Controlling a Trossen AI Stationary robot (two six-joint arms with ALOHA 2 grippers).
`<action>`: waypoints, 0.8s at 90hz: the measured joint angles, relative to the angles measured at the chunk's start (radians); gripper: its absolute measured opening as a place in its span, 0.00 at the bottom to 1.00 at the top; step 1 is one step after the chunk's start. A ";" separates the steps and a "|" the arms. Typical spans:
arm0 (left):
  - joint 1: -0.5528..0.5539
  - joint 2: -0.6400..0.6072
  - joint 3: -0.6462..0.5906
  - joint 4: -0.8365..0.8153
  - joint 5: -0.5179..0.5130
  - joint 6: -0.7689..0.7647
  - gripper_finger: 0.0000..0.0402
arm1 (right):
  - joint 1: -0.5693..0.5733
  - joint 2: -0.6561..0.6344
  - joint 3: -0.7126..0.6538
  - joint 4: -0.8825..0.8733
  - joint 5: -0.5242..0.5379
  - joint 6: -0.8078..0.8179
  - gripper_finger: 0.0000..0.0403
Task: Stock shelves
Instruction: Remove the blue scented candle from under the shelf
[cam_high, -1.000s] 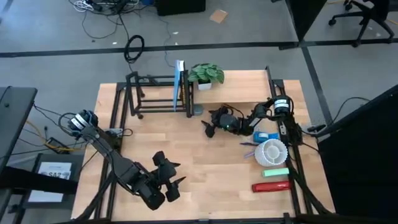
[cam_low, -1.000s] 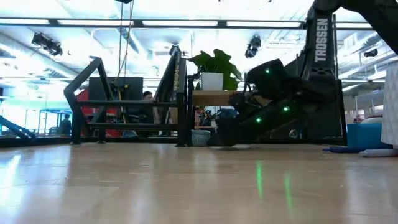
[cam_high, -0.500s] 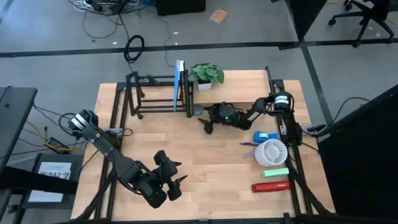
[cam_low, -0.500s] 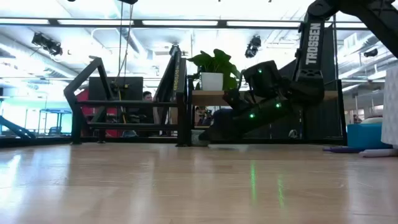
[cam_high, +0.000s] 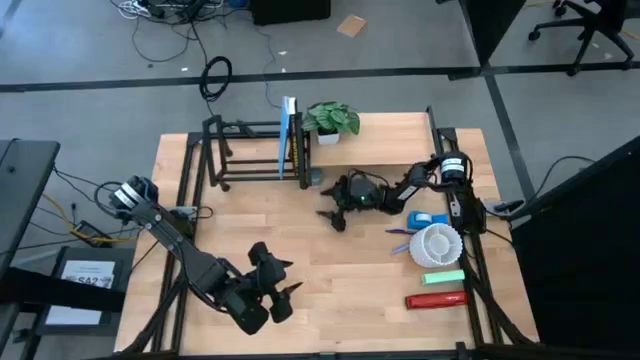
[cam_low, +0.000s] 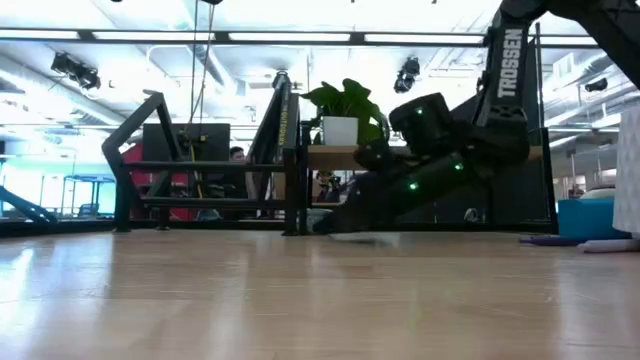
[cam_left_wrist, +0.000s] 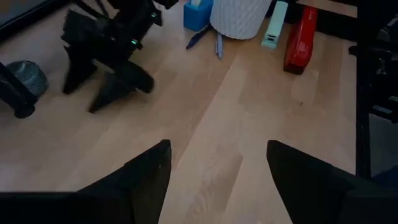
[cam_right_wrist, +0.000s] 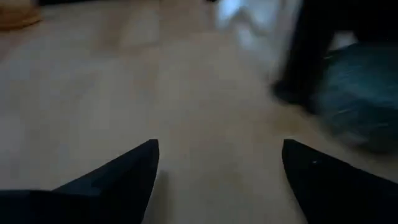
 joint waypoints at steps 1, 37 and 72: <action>0.000 0.000 0.000 0.000 0.000 0.000 0.61 | 0.004 0.000 -0.001 0.000 0.016 -0.004 0.76; 0.000 0.000 0.000 0.009 0.000 0.034 0.61 | -0.070 -0.005 -0.007 -0.082 0.520 0.217 0.73; 0.000 0.000 0.000 0.055 0.000 0.086 0.61 | -0.155 -0.001 0.075 -0.162 0.433 0.287 0.25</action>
